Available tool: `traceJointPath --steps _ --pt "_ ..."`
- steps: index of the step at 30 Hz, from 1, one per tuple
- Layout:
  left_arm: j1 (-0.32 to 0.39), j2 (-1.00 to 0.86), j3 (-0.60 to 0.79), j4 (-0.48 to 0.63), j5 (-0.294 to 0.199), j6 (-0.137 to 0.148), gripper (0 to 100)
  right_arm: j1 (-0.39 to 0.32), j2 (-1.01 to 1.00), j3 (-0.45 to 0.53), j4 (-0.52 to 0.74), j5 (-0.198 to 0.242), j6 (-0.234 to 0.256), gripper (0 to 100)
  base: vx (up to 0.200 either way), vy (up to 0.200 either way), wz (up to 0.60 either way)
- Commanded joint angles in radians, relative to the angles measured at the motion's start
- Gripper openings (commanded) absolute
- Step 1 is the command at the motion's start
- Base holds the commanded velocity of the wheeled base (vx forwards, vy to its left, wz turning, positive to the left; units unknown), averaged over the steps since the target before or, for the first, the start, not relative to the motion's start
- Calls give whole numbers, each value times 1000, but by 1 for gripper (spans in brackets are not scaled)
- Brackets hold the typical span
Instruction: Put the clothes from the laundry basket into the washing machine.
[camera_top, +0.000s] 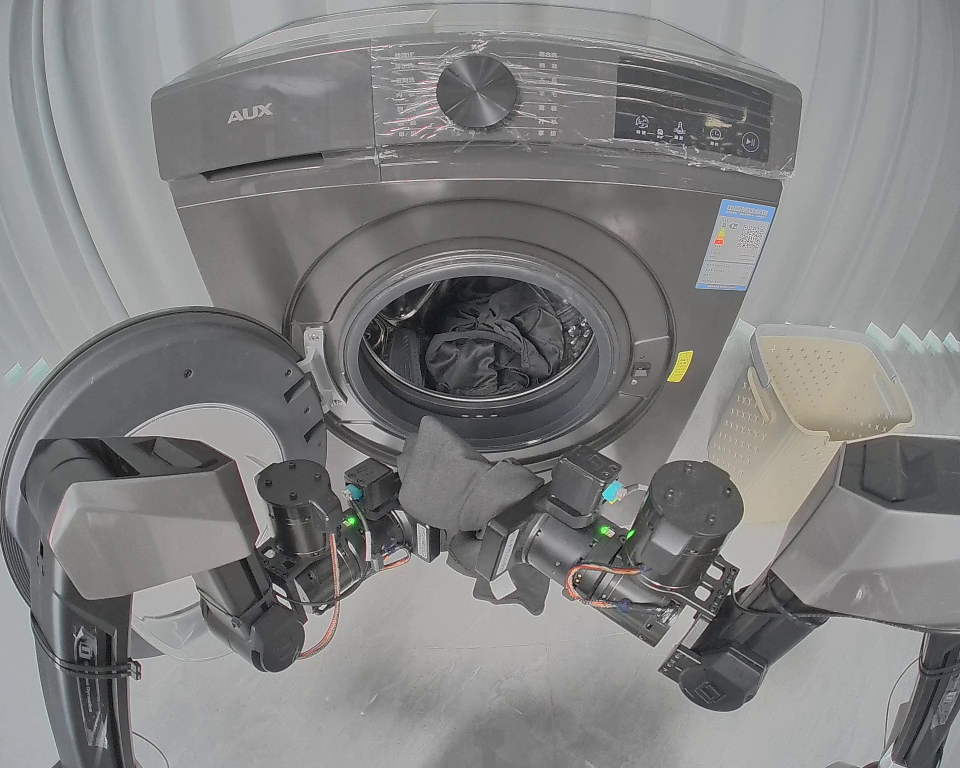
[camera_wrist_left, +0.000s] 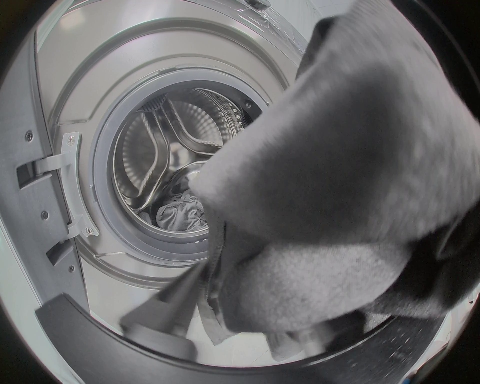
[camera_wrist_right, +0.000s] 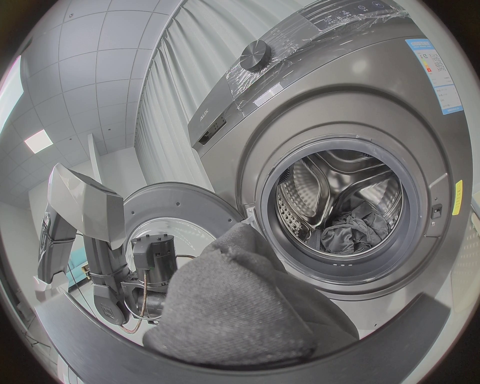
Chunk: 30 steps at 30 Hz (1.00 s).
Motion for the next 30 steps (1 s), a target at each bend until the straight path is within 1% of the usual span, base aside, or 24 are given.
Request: traceJointPath --steps 1,5,9,10,15,22,27,30 --pt "-9 -2 -1 -1 -2 1 0 -4 8 -1 1 2 -1 0 0 0 0" --pt "-28 -8 13 -1 -7 1 0 -24 11 -13 1 2 -1 0 0 0 0" --pt "-28 -18 28 -2 -29 5 0 -44 13 -29 1 2 -1 0 0 0 0" --pt "-26 -18 30 -2 -29 6 100 -44 13 -29 1 3 -1 0 0 0 0" --pt "-26 -33 70 -2 -87 6 100 -65 13 -46 2 8 -1 0 0 0 0" --pt "-25 -56 79 -2 -102 3 100 -79 23 -44 1 23 -2 0 0 0 0" --pt "-26 -74 99 -2 -165 5 100 -88 40 -49 1 23 -2 0 0 0 0" --pt "-26 -77 97 -2 -171 5 100 -91 45 -50 1 31 -2 0 0 0 0"
